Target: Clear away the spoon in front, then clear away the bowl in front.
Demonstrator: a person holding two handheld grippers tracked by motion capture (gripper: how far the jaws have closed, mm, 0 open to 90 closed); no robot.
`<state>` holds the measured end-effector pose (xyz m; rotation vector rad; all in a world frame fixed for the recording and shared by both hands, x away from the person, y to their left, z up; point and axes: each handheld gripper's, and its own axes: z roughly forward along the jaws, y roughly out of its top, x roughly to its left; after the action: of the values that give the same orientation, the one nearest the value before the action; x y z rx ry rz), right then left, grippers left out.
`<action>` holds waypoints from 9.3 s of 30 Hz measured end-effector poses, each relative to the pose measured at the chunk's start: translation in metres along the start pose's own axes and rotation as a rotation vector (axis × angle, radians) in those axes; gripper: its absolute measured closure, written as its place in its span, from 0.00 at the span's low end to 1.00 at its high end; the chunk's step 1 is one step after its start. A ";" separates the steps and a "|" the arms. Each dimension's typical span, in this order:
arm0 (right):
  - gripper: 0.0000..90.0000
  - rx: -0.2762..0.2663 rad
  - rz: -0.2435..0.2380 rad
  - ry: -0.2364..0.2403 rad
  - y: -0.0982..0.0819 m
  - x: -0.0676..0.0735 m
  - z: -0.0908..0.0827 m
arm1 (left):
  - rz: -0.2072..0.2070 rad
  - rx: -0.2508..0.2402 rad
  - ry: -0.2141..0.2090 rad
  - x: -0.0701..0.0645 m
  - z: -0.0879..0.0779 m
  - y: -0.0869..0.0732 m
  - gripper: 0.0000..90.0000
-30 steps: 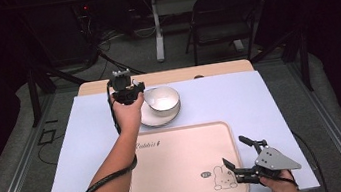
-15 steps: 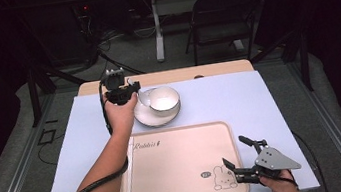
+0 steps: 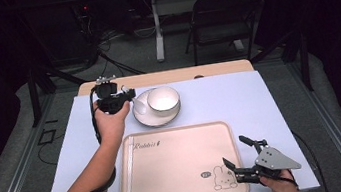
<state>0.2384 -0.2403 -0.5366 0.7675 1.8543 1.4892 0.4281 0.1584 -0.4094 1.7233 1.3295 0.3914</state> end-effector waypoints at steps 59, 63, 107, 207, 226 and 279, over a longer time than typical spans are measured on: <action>0.15 0.007 -0.003 -0.007 0.000 0.002 0.001 | 0.023 0.250 -0.125 0.003 -0.075 -0.116 0.94; 0.16 0.006 -0.004 -0.007 0.000 0.002 0.000 | 0.019 0.287 -0.128 0.003 -0.074 -0.123 0.94; 0.16 0.011 -0.002 -0.008 -0.001 0.001 0.001 | 0.001 0.357 -0.082 0.012 -0.048 -0.129 0.90; 0.16 0.010 -0.005 -0.002 -0.001 0.002 0.002 | -0.005 0.194 0.043 0.025 -0.009 -0.086 0.36; 0.16 0.009 -0.005 -0.001 -0.001 0.002 0.001 | -0.048 0.146 0.020 0.019 0.015 -0.049 0.36; 0.15 0.007 -0.002 0.008 0.000 0.002 0.001 | -0.153 0.087 0.050 0.013 0.092 -0.034 0.36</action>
<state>0.2380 -0.2381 -0.5371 0.7636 1.8667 1.4867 0.4773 0.1288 -0.4903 1.6777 1.5233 0.2943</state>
